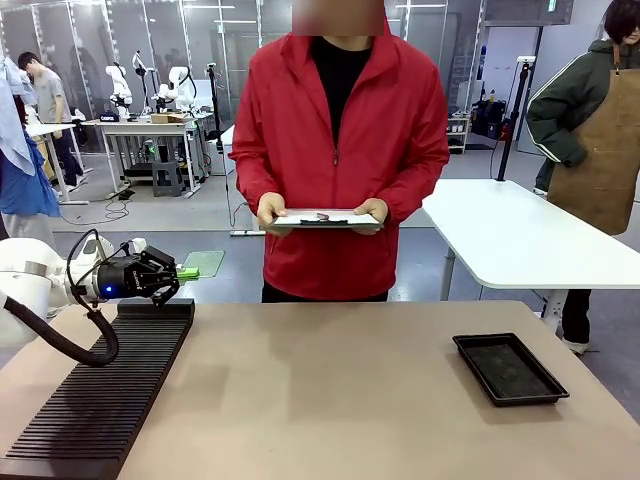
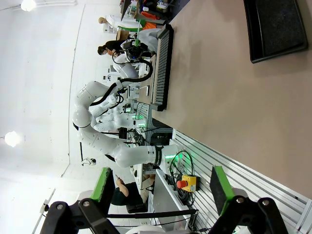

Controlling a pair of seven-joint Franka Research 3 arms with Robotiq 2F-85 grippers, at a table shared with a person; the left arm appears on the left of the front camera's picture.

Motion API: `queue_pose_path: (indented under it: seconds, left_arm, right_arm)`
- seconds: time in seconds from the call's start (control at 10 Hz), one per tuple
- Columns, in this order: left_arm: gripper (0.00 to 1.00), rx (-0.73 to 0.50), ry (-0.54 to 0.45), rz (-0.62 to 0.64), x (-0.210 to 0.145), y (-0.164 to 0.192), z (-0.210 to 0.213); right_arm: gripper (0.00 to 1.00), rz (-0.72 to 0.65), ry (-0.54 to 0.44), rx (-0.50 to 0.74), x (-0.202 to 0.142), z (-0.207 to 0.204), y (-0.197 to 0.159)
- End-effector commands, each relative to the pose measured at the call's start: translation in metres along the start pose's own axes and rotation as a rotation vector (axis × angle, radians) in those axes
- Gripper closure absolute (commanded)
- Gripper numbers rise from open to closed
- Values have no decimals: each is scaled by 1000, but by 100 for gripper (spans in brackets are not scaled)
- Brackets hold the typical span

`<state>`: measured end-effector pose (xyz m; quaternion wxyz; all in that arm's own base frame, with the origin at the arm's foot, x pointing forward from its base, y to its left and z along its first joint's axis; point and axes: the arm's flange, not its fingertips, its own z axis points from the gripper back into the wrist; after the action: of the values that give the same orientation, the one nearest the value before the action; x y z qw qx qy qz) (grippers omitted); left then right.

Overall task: Inspect the PCB.
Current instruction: Release the Blank PCB you were holding.

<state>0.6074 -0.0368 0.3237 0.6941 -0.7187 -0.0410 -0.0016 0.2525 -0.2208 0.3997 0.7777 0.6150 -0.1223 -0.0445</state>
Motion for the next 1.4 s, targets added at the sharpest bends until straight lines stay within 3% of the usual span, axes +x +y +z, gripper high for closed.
queue_pose_path:
  seconds: [0.0,1.3]
  left_arm:
    - [97,0,2,-7,0,0,-1]
    - [97,0,2,-7,0,0,-1]
  right_arm:
    - [0,-4,-7,4,0,1,1]
    - [0,-4,-7,4,0,1,1]
